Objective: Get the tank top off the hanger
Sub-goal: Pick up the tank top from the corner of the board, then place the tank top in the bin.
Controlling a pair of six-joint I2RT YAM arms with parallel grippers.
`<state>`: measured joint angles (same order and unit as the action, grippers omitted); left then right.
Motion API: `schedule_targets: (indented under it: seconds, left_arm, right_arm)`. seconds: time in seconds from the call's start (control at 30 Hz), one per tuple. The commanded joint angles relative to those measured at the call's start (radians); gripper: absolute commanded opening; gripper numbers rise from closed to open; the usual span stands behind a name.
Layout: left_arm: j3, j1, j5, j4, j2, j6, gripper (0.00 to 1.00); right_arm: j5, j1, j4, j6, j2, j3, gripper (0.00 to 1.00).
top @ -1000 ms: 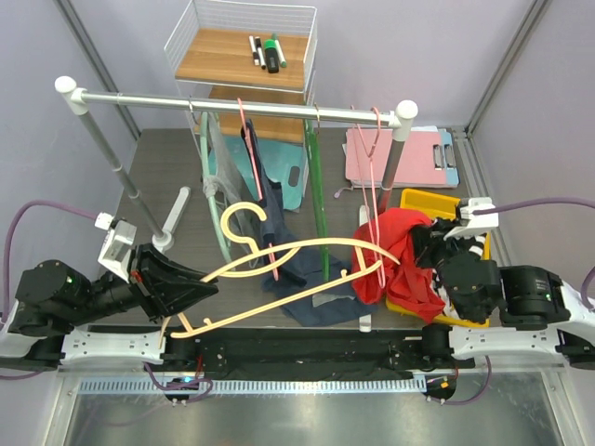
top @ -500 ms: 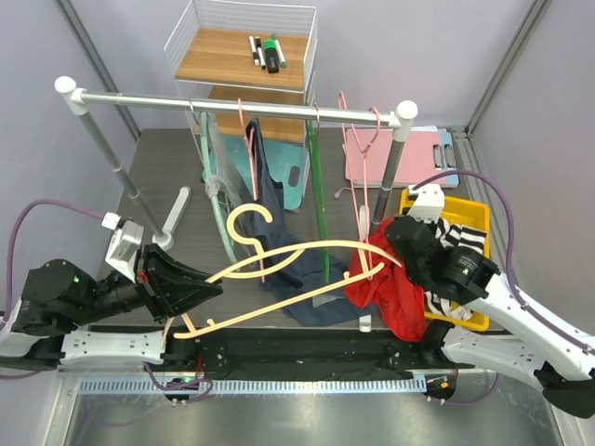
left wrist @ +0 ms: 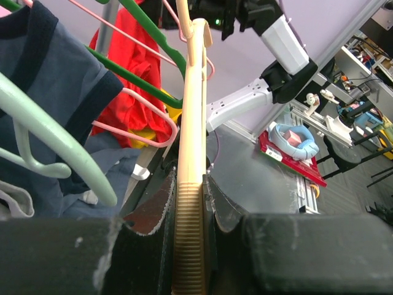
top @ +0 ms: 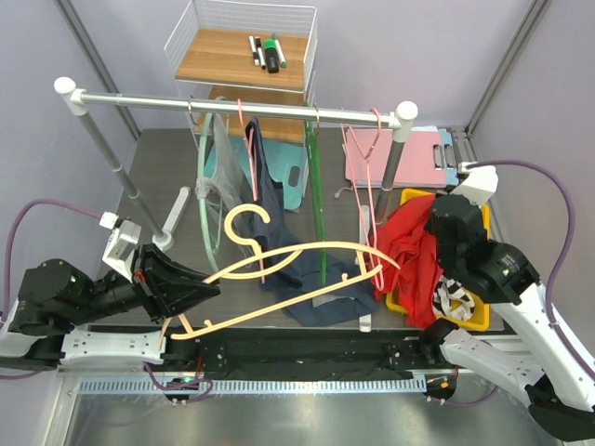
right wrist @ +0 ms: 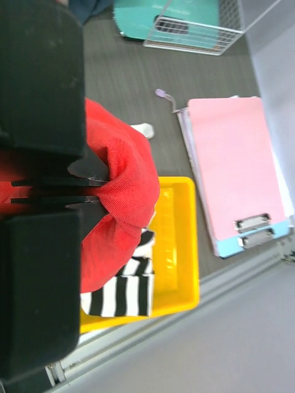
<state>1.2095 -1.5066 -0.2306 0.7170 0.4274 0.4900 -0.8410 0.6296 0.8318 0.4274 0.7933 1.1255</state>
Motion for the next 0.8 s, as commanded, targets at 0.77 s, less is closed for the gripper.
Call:
schedule_targets:
  seconds: [0.77]
  left_arm:
    - [0.044,0.003,0.011,0.021,-0.044,0.007,0.00]
  right_arm:
    - [-0.297,-0.013,0.018,-0.302,0.130,0.571,0.01]
